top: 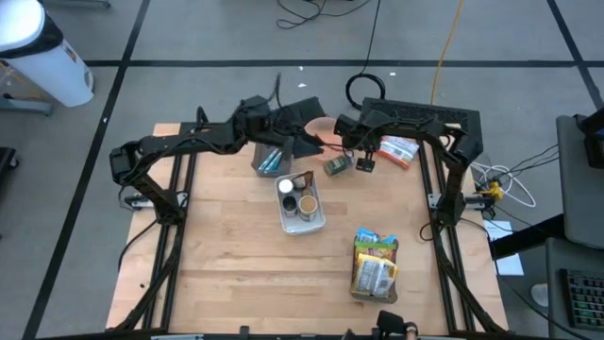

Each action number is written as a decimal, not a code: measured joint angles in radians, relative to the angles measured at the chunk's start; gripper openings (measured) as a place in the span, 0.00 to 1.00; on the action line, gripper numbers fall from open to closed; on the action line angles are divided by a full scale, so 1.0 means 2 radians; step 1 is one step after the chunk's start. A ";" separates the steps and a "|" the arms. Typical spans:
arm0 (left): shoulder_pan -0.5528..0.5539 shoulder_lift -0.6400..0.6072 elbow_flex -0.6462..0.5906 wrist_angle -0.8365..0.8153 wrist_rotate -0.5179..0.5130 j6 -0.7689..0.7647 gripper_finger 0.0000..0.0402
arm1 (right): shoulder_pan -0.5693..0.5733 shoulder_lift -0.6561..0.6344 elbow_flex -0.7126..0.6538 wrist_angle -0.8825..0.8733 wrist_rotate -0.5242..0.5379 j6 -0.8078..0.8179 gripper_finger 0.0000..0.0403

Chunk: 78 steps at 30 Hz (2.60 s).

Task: Pick & Place Food Item
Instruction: Put orange noodle pack into the bottom black transparent bin

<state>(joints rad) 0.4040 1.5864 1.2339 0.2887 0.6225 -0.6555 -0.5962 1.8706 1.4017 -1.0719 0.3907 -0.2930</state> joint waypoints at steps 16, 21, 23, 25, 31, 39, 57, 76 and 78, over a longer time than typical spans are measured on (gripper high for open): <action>0.026 -0.102 0.000 0.080 -0.003 -0.018 0.77 | -0.038 0.024 -0.014 -0.001 -0.001 0.010 0.90; 0.026 -0.106 0.000 0.078 -0.007 -0.017 0.77 | -0.038 0.024 -0.040 0.007 0.000 0.012 0.80; 0.026 -0.106 0.000 0.075 -0.008 -0.018 0.77 | -0.038 0.024 -0.050 0.012 0.000 0.023 0.77; 0.026 -0.106 0.000 0.069 -0.011 -0.019 0.77 | -0.038 0.024 -0.059 0.018 0.000 0.028 0.75; 0.025 -0.106 0.000 0.063 -0.011 -0.023 0.77 | -0.038 0.022 -0.080 0.036 0.019 0.049 0.68; 0.022 -0.106 0.000 0.062 -0.011 -0.023 0.77 | -0.038 0.023 -0.083 0.042 0.054 0.049 0.51; 0.022 -0.106 0.000 0.033 -0.015 -0.007 0.77 | -0.034 -0.041 -0.083 0.035 0.023 0.036 0.01; 0.023 -0.106 0.000 0.034 -0.015 -0.001 0.77 | -0.033 -0.321 -0.083 0.002 -0.185 0.164 0.00; 0.024 -0.106 0.000 0.034 -0.015 -0.001 0.77 | -0.033 -0.350 -0.083 0.013 -0.215 0.190 0.00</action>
<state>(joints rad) 0.4511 1.3750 1.2343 0.3560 0.5919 -0.6575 -0.6629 1.1707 1.2350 -1.0452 -0.0397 0.0878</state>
